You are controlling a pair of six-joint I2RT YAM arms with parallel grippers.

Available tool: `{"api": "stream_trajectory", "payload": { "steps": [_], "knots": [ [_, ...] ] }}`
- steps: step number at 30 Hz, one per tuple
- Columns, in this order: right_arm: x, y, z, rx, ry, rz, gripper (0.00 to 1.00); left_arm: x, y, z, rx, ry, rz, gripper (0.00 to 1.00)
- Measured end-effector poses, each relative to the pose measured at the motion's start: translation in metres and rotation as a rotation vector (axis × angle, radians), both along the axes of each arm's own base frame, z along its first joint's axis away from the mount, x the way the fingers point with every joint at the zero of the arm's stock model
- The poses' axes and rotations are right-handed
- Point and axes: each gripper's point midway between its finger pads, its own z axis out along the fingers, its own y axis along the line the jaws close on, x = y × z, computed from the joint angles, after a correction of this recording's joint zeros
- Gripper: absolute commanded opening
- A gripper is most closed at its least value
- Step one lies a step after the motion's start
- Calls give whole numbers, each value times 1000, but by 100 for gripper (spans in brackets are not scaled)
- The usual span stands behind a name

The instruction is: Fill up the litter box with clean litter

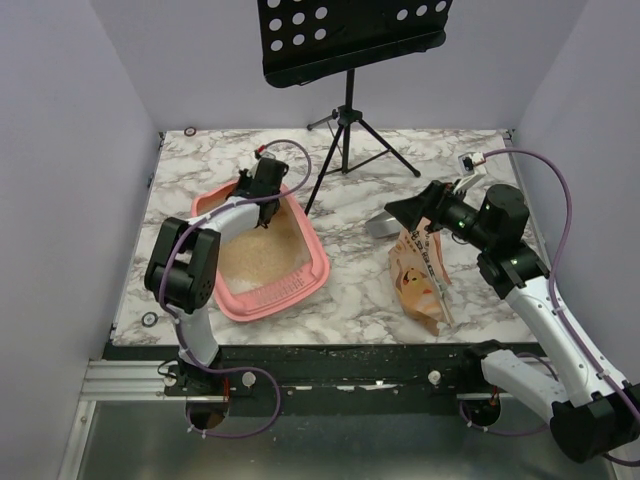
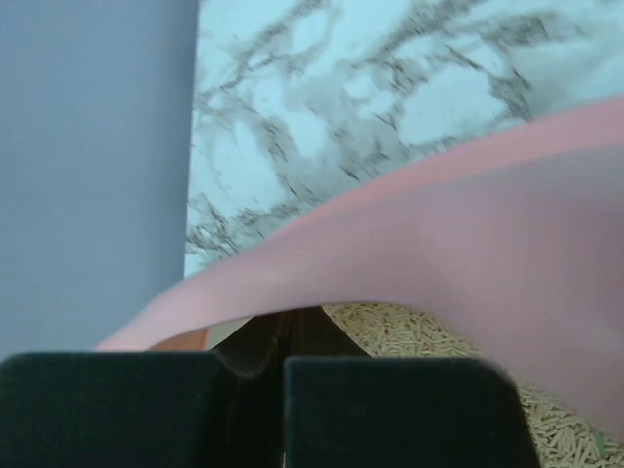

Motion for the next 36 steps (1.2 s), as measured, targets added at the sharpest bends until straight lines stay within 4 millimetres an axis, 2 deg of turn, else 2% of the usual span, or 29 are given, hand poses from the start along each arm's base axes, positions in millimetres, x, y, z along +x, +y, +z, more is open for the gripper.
{"api": "stream_trajectory", "payload": {
  "steps": [5, 8, 12, 16, 21, 25, 29, 31, 36],
  "knots": [
    [0, 0, 0, 1, 0, 0, 96, 28, 21, 34, 15, -93, 26, 0],
    [-1, 1, 0, 1, 0, 2, 96, 39, 29, 45, 18, -130, 39, 0],
    [-1, 2, 0, 0, 1, 6, 96, 42, 31, 43, 13, -127, 43, 0],
    [0, 3, -5, -15, 16, 6, 96, 34, 12, 40, -19, -104, 6, 0],
    [14, -1, -20, -88, 82, -30, 96, 6, -43, 44, -88, -48, -99, 0],
    [25, -10, -35, -167, 130, -89, 95, -27, -89, 51, -162, -16, -188, 0],
    [29, -25, -46, -255, 151, -165, 93, -60, -108, 76, -262, -57, -244, 7],
    [30, -27, -49, -300, 156, -182, 90, -75, -115, 97, -345, -108, -273, 22],
    [34, -20, -65, -424, 182, -182, 89, -108, -121, 147, -567, -226, -348, 29]
  ]
}}
